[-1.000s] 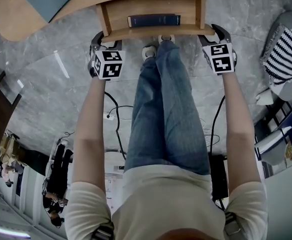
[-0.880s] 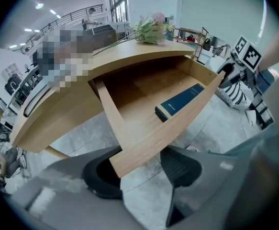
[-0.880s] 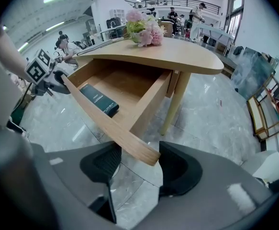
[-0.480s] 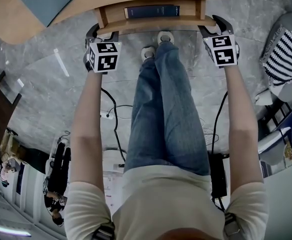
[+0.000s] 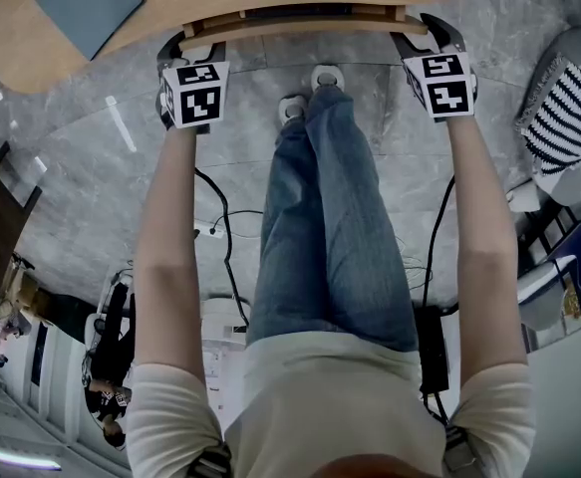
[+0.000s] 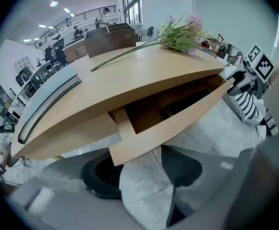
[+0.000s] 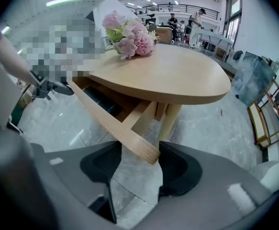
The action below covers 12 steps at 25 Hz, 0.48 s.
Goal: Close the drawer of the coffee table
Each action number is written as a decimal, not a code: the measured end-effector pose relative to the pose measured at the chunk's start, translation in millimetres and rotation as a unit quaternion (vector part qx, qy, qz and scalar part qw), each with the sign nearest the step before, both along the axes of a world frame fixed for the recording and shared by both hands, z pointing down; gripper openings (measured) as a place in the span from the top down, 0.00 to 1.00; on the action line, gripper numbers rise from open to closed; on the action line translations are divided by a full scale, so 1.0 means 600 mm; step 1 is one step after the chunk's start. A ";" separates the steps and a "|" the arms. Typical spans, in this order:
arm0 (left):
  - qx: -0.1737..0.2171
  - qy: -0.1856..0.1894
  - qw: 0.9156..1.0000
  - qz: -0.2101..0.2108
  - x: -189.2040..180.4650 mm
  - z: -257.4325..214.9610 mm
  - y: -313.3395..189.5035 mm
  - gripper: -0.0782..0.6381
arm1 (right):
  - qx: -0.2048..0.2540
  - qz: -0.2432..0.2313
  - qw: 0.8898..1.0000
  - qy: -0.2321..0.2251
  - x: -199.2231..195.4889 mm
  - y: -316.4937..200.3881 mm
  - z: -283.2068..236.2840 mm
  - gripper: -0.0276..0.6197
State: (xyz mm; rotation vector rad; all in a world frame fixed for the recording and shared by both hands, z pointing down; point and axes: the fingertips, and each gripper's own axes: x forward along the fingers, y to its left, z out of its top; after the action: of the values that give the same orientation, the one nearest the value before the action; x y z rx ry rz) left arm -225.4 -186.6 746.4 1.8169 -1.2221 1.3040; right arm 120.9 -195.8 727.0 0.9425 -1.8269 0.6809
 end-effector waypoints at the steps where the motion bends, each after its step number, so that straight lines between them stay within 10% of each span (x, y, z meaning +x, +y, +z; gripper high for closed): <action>1: 0.001 0.000 1.000 -0.001 0.000 0.001 -0.005 0.55 | 0.001 0.000 1.000 0.000 0.000 -0.006 0.001 0.58; 12: 0.008 0.008 0.999 -0.046 -0.001 0.000 -0.040 0.55 | 0.005 -0.001 1.000 -0.001 0.001 -0.046 0.001 0.58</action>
State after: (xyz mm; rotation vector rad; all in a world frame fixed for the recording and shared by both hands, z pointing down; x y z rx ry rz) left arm -225.8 -210.8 746.2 1.7580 -1.2954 1.2301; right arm 121.6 -223.2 727.4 0.9467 -1.8340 0.6711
